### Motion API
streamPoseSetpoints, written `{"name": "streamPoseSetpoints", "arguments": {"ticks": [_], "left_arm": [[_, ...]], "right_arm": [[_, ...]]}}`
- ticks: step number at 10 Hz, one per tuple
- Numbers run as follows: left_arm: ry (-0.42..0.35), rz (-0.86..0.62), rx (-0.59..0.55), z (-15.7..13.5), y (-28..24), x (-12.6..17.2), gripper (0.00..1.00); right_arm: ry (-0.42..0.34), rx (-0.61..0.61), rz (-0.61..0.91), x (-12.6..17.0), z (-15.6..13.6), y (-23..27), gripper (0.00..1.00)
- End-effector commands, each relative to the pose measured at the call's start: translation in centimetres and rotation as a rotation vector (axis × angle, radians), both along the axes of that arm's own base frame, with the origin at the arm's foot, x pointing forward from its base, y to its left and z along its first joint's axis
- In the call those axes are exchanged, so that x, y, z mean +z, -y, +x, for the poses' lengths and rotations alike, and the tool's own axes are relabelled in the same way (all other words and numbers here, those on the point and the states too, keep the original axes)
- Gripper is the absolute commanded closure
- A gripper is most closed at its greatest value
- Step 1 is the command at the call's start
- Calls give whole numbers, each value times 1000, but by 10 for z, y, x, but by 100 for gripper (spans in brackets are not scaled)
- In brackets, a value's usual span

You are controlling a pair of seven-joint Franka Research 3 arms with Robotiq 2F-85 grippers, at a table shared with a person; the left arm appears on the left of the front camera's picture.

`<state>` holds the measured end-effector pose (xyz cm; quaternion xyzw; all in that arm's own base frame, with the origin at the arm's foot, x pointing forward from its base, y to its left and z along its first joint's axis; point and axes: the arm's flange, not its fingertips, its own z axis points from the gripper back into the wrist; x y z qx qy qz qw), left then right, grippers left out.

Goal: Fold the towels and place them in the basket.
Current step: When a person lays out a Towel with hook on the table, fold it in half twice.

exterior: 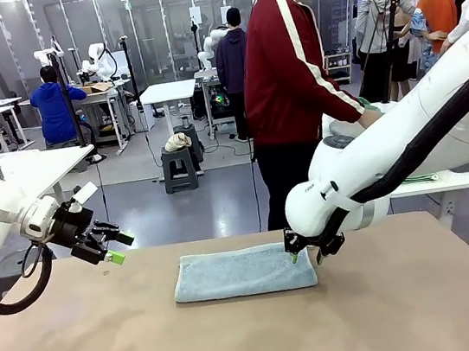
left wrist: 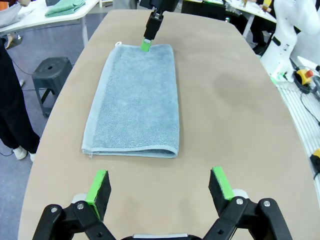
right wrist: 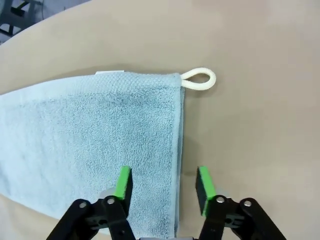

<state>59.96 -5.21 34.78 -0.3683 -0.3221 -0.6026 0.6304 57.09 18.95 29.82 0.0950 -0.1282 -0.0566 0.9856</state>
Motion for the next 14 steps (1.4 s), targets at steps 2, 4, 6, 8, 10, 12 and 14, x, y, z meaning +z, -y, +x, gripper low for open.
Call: {"name": "streamPoseSetpoints", "arguments": {"ticks": [2,4,6,8,10,12,14], "left_arm": [[-1,1,-4,0,-1,0,0],[-1,1,-4,0,-1,0,0],[-1,1,-4,0,-1,0,0],[-1,1,-4,0,-1,0,0],[-1,1,-4,0,-1,0,0],[-1,1,-4,0,-1,0,0],[-1,1,-4,0,-1,0,0]], "right_arm": [[16,-43,-21,-4,5,-11,40],[20,-63,-36,-5,6,-11,57],[23,-63,-38,-6,5,-12,57],[20,-59,-43,-7,5,-11,66],[15,-58,-43,-8,5,-11,79],[12,-57,-52,-10,5,-11,98],[7,-54,-53,-10,5,-11,100]]}}
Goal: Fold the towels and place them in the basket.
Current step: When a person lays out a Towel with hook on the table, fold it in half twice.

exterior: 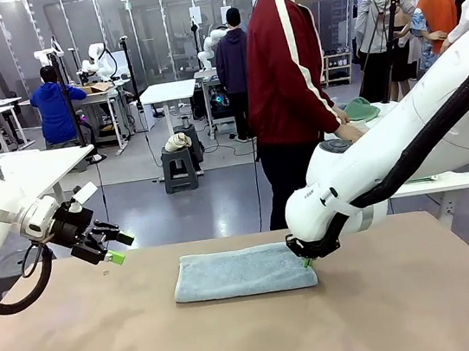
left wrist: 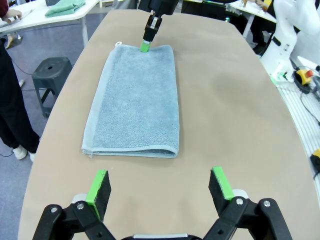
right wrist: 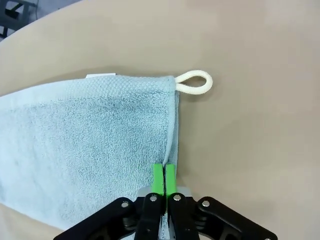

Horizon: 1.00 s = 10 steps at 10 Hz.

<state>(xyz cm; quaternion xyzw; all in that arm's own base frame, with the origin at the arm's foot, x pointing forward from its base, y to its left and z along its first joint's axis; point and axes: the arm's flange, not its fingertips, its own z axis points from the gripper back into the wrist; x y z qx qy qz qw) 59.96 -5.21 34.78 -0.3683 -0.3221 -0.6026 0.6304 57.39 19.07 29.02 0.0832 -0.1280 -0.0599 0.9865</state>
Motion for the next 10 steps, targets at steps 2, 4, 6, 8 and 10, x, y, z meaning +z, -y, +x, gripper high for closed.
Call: {"name": "streamPoseSetpoints", "arguments": {"ticks": [2,4,6,8,10], "left_arm": [[-1,1,-4,0,-1,0,0],[-1,1,-4,0,-1,0,0],[-1,1,-4,0,-1,0,0],[-1,1,-4,0,-1,0,0],[-1,1,-4,0,-1,0,0]], "right_arm": [[14,-48,-38,-3,2,-9,100],[16,-46,-46,-3,1,-8,100],[70,-33,-47,13,-9,-11,100],[87,-25,-55,25,-9,-13,100],[78,-24,-63,25,-6,-14,100]]}}
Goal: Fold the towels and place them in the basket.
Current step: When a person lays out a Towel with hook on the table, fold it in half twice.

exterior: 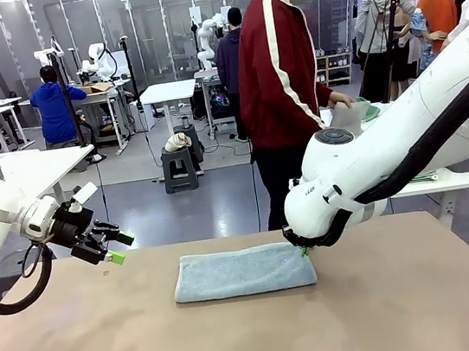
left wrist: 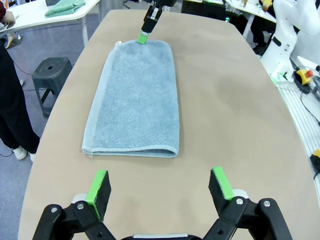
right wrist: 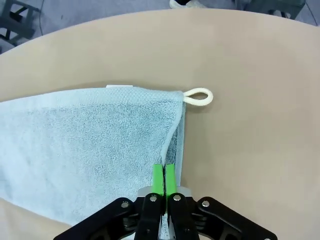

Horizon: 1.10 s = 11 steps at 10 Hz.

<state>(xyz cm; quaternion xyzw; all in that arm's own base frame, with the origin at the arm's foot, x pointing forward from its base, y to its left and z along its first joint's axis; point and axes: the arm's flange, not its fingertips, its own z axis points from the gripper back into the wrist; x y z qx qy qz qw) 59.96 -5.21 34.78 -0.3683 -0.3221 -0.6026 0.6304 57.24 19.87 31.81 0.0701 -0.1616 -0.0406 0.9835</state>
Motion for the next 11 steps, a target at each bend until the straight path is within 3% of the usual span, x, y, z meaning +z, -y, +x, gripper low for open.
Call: {"name": "streamPoseSetpoints", "arguments": {"ticks": [1,4,5,11], "left_arm": [[-1,1,-4,0,-1,0,0],[-1,1,-4,0,-1,0,0],[-1,1,-4,0,-1,0,0],[-1,1,-4,0,-1,0,0]], "right_arm": [[5,-52,-26,-4,-3,-7,100],[-10,-62,-40,-10,2,-5,100],[-29,-71,-49,-15,4,-5,79],[-63,-69,-86,-32,11,-12,79]]}}
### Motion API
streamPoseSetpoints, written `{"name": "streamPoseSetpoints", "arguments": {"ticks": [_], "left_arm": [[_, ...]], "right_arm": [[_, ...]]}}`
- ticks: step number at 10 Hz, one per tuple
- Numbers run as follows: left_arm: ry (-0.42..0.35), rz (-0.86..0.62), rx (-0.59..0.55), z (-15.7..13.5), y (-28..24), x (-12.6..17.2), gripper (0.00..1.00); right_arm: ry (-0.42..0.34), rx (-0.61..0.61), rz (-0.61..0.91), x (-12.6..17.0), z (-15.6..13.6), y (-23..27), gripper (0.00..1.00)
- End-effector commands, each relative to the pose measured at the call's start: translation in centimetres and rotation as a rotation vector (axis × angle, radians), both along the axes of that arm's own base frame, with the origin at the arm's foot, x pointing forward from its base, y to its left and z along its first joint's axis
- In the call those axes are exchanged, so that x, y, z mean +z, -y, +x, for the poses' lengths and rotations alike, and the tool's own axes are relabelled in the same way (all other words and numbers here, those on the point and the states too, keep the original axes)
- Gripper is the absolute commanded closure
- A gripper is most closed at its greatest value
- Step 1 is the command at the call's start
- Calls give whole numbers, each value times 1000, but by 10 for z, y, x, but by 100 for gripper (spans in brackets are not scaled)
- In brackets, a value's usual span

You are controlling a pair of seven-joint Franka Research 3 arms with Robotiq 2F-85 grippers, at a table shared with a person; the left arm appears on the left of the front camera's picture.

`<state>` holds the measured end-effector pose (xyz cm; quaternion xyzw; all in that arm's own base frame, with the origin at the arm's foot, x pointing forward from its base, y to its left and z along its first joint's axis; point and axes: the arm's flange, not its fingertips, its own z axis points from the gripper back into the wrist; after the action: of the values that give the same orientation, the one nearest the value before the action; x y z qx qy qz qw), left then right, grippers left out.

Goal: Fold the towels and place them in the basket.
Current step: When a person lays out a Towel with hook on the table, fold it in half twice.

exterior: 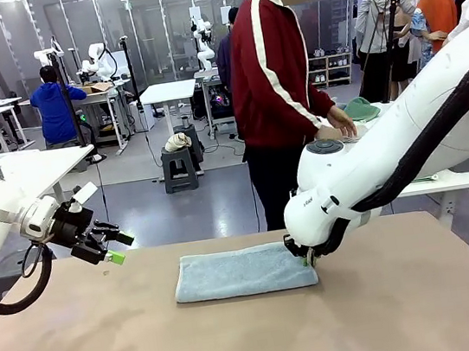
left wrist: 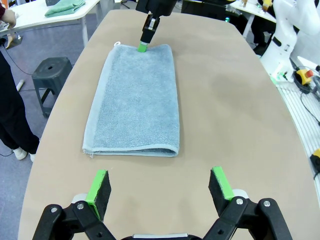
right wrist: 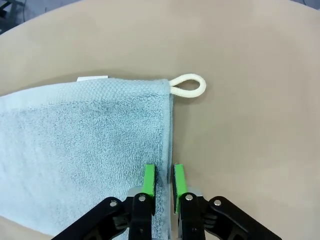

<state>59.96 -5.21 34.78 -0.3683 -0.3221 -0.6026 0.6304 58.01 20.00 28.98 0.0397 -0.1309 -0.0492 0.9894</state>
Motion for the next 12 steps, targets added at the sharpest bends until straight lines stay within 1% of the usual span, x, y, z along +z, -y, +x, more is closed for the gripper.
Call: {"name": "streamPoseSetpoints", "arguments": {"ticks": [1,2,3,4,8,10,12], "left_arm": [[-1,1,-4,0,-1,0,0],[-1,1,-4,0,-1,0,0],[-1,1,-4,0,-1,0,0],[-1,1,-4,0,-1,0,0],[-1,1,-4,0,-1,0,0],[-1,1,-4,0,-1,0,0],[-1,1,-4,0,-1,0,0]], "right_arm": [[-9,-41,-28,-6,3,-12,79],[-11,-40,-29,-7,3,-12,85],[-12,-43,-36,-8,3,-11,97],[-10,-45,-46,-8,3,-11,100],[-10,-49,-76,-8,1,-10,100],[39,-4,-31,11,7,3,100],[71,7,-42,31,9,15,100]]}}
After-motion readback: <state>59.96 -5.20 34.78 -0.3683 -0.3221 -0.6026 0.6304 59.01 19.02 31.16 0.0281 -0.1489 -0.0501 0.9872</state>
